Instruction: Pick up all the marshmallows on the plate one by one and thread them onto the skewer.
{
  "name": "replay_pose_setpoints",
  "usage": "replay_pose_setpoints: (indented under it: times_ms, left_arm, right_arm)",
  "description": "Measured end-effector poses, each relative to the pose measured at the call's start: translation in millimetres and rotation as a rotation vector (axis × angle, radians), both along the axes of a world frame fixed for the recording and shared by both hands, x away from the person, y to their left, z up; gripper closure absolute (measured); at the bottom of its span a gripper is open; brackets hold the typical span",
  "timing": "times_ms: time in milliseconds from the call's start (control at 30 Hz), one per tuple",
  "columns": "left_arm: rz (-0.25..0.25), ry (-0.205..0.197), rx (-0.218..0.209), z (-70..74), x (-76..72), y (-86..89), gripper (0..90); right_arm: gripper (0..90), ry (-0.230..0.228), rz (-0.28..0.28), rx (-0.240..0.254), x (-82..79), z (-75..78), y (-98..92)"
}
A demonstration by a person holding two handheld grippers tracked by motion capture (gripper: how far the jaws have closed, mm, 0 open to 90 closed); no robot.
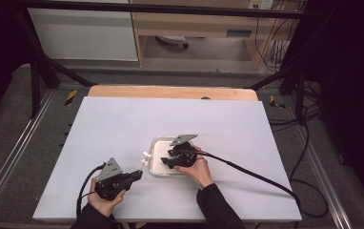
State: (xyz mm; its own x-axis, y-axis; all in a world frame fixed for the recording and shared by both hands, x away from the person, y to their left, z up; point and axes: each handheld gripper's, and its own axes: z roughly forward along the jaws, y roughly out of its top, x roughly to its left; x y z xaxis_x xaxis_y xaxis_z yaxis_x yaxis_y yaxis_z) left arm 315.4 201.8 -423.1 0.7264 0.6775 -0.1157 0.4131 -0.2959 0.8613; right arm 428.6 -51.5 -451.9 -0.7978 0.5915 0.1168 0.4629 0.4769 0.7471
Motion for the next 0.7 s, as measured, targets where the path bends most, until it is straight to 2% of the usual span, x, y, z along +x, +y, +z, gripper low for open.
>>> replay_pose_setpoints:
  times_ms: [300,467,700]
  left_arm:
    - [0.001,0.0,0.001,-0.2,-0.1,-0.6,88.8]
    - [0.0,-0.001,0.002,-0.2,-0.1,-0.8,88.8]
    - [0.0,-0.001,0.003,-0.4,0.0,-0.8,88.8]
  right_arm:
    - [66.4,-0.033,0.023,-0.019,-3.4,-0.8,0.5]
    - [68.4,-0.064,0.025,-0.028,-5.5,-1.9,1.4]
    - [70.7,-0.05,0.016,-0.022,-6.1,0.0,0.4]
